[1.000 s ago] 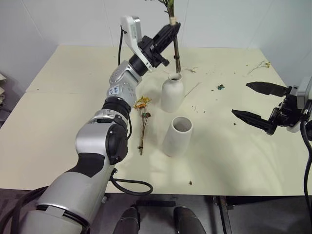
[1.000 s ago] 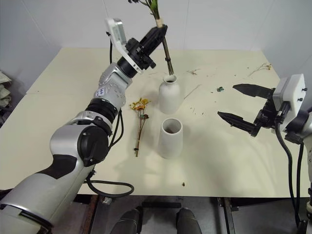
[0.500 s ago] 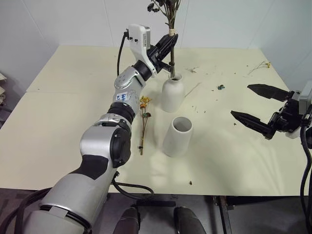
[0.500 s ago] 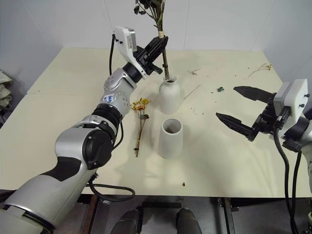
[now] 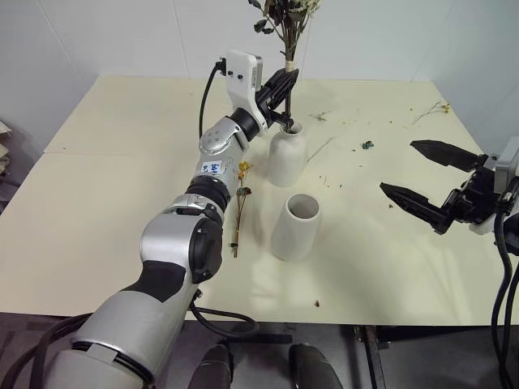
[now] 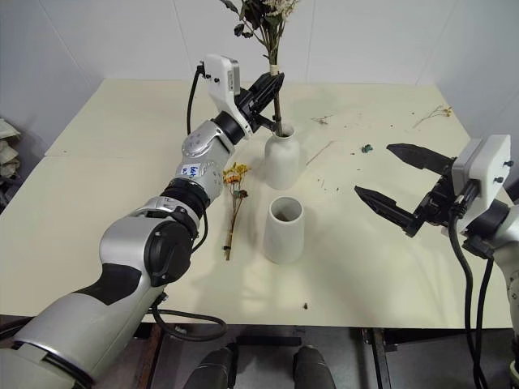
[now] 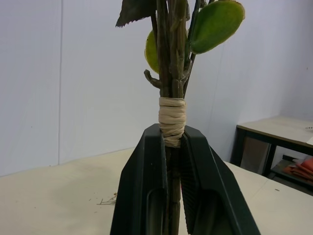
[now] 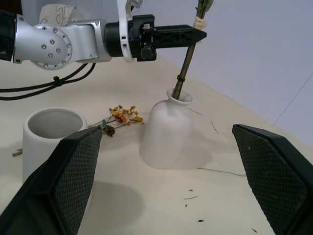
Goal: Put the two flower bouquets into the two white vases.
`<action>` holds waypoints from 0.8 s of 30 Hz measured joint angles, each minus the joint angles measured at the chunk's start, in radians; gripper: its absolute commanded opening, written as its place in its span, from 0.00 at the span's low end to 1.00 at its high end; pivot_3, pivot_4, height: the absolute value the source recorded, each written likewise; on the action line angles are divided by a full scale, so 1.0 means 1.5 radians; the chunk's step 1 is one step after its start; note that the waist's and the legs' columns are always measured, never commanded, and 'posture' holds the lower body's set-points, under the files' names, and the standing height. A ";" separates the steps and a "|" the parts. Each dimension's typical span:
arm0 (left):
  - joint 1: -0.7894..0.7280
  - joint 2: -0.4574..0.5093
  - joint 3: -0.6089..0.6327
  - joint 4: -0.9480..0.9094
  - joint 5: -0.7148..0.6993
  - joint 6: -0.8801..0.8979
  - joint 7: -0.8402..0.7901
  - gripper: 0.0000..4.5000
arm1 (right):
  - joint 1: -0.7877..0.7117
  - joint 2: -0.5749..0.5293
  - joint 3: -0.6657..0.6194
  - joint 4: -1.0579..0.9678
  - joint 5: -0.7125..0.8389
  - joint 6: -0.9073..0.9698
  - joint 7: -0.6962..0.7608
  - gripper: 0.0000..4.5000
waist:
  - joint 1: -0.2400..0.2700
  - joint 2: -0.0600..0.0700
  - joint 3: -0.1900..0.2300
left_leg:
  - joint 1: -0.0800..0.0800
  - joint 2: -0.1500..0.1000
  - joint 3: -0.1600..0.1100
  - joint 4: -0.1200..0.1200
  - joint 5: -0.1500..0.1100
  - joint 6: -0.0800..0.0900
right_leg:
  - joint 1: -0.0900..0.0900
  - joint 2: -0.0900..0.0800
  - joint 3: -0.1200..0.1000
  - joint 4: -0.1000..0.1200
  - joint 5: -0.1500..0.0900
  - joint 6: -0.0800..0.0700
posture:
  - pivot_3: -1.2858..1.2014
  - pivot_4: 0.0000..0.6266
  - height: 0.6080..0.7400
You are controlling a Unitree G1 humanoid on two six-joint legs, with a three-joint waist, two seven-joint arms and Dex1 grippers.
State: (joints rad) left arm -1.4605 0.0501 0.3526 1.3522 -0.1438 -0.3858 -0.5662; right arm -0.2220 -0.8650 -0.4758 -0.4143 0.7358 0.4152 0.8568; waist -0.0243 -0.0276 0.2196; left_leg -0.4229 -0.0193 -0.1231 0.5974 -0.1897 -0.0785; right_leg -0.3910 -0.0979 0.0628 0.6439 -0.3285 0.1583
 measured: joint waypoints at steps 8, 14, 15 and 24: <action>0.038 -0.009 -0.020 0.000 0.021 -0.004 -0.059 0.42 | 0.000 0.009 0.000 -0.006 0.000 0.000 -0.009 1.00 | 0.000 0.000 0.000 | 0.000 0.000 0.000 0.000 0.000 0.000 | 0.000 0.000 0.000 0.000 0.000 0.000 | 0.52 0.24 1.00; 0.039 0.028 -0.046 0.000 0.044 0.014 -0.079 0.85 | -0.001 0.013 0.000 -0.006 -0.001 -0.002 -0.011 1.00 | -0.002 0.000 0.000 | 0.000 0.000 0.000 0.000 0.000 0.000 | 0.000 0.000 0.000 0.000 0.000 0.000 | 0.52 0.24 1.00; 0.039 0.039 -0.056 0.000 0.052 0.023 -0.079 0.93 | -0.001 0.017 0.001 -0.006 -0.001 -0.002 -0.011 1.00 | -0.002 0.000 0.000 | 0.000 0.000 0.000 0.000 0.000 0.000 | 0.000 0.000 0.000 0.001 0.000 0.000 | 0.52 0.24 1.00; 0.022 0.129 -0.112 0.000 0.088 0.134 -0.144 1.00 | -0.037 0.028 0.031 0.030 -0.008 -0.017 0.006 1.00 | -0.002 0.000 0.000 | 0.000 0.000 0.000 0.000 0.000 0.001 | 0.000 0.000 0.000 0.001 0.000 0.000 | 0.52 0.24 1.00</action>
State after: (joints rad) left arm -1.4279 0.2431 0.1847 1.3522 -0.0114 -0.1842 -0.7828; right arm -0.2775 -0.8234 -0.4287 -0.3689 0.7245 0.3901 0.8657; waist -0.0271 -0.0275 0.2196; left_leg -0.4225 -0.0194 -0.1238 0.5972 -0.1890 -0.0775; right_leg -0.3909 -0.0976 0.0628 0.6453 -0.3281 0.1584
